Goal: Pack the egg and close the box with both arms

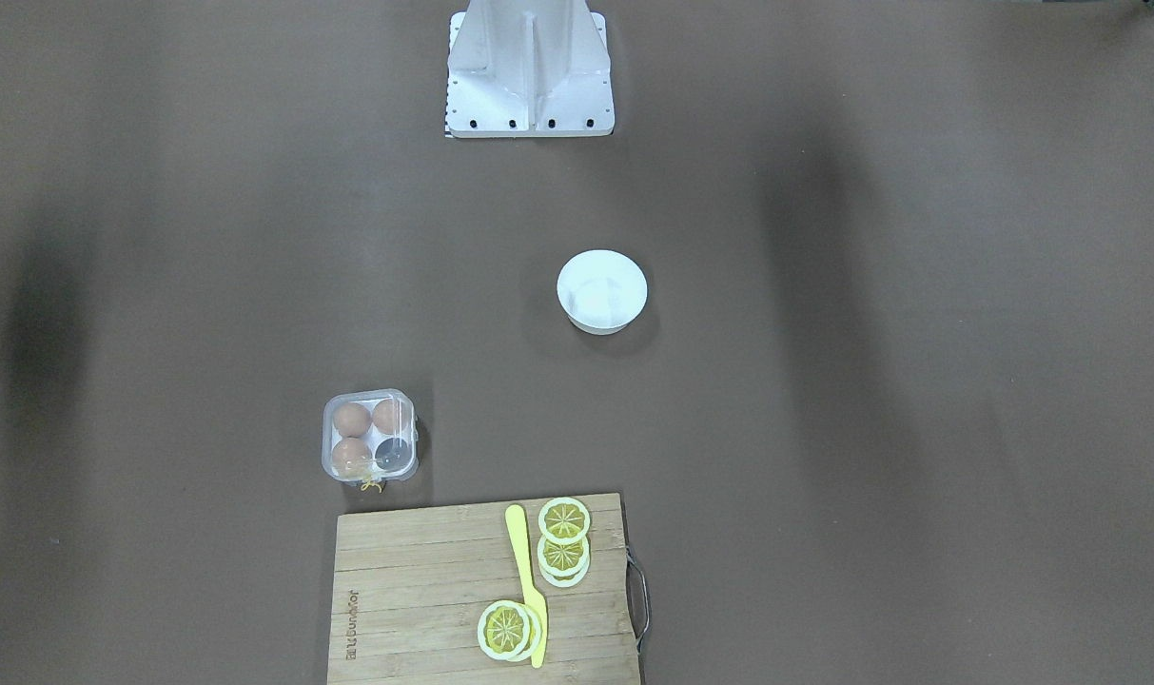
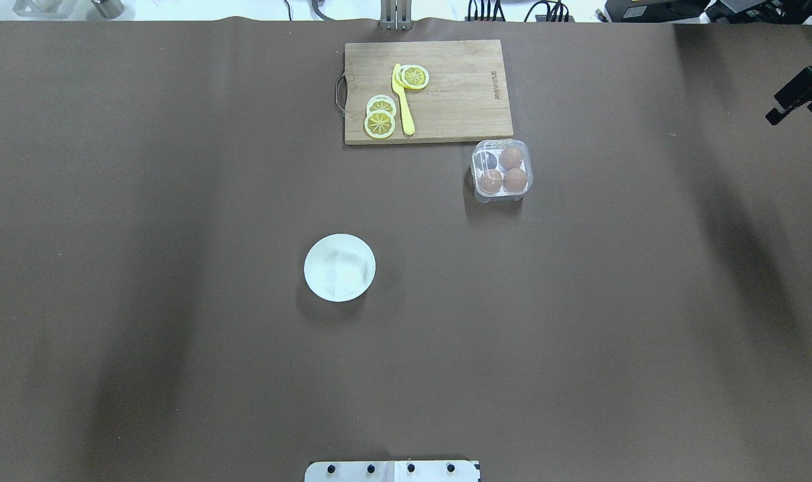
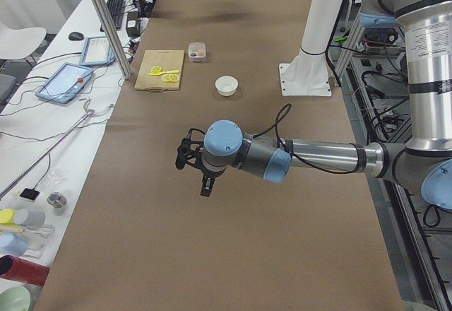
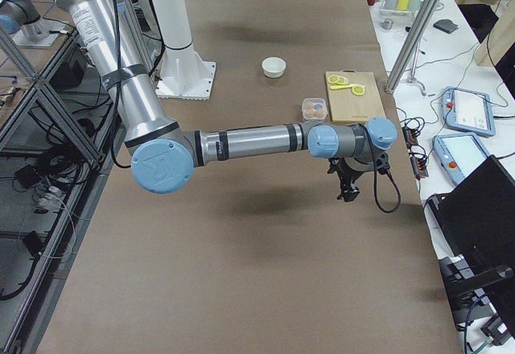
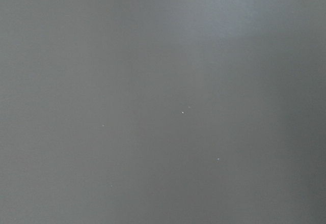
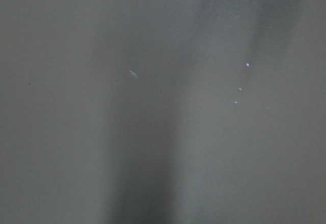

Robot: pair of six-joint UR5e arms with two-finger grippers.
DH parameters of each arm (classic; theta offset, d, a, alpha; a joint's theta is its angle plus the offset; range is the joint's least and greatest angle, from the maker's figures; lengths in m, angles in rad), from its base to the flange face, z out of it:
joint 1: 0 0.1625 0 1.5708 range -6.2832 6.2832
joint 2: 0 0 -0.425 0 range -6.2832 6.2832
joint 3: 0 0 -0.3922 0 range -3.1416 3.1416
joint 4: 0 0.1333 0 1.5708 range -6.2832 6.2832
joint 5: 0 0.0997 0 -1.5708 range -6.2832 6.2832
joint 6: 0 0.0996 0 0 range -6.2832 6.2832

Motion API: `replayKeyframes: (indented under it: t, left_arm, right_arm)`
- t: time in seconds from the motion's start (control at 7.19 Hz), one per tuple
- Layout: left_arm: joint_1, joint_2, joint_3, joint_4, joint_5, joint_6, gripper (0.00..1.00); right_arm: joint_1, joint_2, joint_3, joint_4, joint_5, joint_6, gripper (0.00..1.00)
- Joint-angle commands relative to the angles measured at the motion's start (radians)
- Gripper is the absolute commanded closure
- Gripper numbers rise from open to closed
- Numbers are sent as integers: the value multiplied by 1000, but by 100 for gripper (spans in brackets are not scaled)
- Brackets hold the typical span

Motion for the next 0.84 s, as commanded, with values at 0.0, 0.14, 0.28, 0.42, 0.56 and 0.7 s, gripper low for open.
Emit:
replayKeyframes:
  t: [0.0, 0.14, 0.28, 0.42, 0.56, 0.7]
  left_arm:
    - [-26, -25, 53, -5, -2, 4, 3]
    - [-33, -31, 53, -4, -2, 4, 3]
    - [-33, -34, 53, -2, -2, 4, 3]
    - [-33, -36, 53, -1, -2, 2, 3]
    - [-33, -46, 54, 7, 0, -2, 3]
    - [-33, -48, 61, 4, 0, -3, 3]
  right_arm:
    - [99, -11, 10, -126, -132, -146, 0]
    - [133, -18, 12, -192, -199, -255, 0]
    - [150, -56, 47, -200, -207, -262, 0]
    - [152, -126, 132, -203, -222, -251, 0]
    - [152, -179, 174, -202, -224, -251, 0]
    - [152, -252, 255, -205, -224, -245, 0]
